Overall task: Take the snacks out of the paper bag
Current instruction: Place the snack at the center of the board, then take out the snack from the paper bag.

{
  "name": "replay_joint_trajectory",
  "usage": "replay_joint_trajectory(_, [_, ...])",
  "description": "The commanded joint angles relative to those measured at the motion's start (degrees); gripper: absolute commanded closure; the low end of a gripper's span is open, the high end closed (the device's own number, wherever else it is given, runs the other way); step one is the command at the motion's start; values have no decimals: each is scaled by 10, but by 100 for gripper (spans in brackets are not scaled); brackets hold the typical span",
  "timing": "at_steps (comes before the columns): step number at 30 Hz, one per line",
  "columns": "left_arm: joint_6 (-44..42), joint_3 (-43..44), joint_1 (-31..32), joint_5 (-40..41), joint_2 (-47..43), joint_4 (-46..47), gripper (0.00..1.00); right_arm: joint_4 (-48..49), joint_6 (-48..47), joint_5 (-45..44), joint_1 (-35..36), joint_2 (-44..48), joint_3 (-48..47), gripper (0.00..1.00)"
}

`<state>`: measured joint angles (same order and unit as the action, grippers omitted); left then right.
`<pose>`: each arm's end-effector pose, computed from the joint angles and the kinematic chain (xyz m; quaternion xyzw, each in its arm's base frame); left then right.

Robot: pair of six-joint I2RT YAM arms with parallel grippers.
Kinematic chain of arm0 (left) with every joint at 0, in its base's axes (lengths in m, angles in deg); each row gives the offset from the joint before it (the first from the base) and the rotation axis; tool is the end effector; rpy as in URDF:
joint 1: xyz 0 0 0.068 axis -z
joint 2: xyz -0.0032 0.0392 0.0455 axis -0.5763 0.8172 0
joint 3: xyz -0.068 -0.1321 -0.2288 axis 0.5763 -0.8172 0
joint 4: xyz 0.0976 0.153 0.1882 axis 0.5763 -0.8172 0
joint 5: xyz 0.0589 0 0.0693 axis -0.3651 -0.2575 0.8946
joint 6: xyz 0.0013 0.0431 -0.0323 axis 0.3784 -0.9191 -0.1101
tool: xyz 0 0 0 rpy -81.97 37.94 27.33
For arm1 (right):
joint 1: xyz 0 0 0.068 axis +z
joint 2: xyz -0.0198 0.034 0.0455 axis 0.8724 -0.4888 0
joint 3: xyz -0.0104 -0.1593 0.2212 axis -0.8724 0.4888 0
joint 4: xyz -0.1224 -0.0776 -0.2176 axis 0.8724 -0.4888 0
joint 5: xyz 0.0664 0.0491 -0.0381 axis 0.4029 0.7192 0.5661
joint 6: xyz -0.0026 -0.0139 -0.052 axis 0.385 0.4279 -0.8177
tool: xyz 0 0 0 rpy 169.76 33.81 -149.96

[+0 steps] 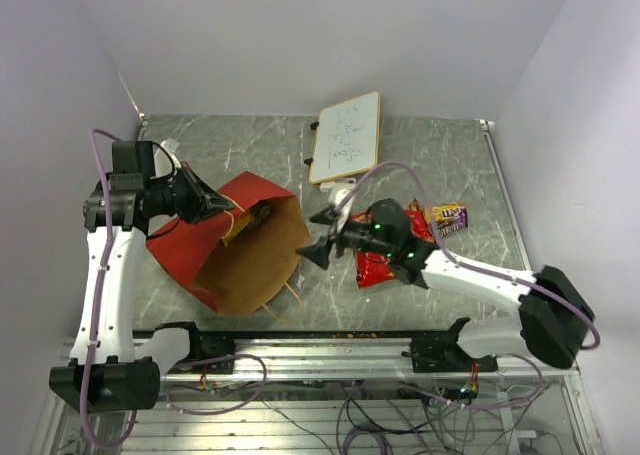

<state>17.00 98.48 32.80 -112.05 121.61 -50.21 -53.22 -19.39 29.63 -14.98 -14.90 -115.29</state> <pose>0.1935 -0.0130 0.3778 -0.2347 0.8594 -0.3931 0.2276 0.1860 0.2104 0.2626 -0.3720 0.6548 0.4116 0.5133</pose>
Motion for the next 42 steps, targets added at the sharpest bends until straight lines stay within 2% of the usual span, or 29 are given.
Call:
replay_joint_trajectory(1, [11,17,4,2,-5,1,93,51,-330,-9,103,-68,-45,11])
replay_joint_trajectory(5, [12,29,4,0,6,-8,93,113,-507,-23,163,-154,-63,10])
replay_joint_trajectory(10, [13,49,4,15,12,-32,93,121,-583,-37,175,-251,-141,16])
replay_joint_trajectory(14, [18,41,4,6,12,-39,93,51,-656,-40,176,-327,-218,20])
replay_joint_trajectory(24, [1,62,5,12,35,-37,93,-42,-722,-102,180,-465,-364,25])
replay_joint_trajectory(33, [-6,81,4,-2,51,-38,93,-115,-766,-162,180,-530,-447,21])
replay_joint_trajectory(42, [-6,77,4,-6,47,-37,93,-117,-789,-219,179,-592,-508,18])
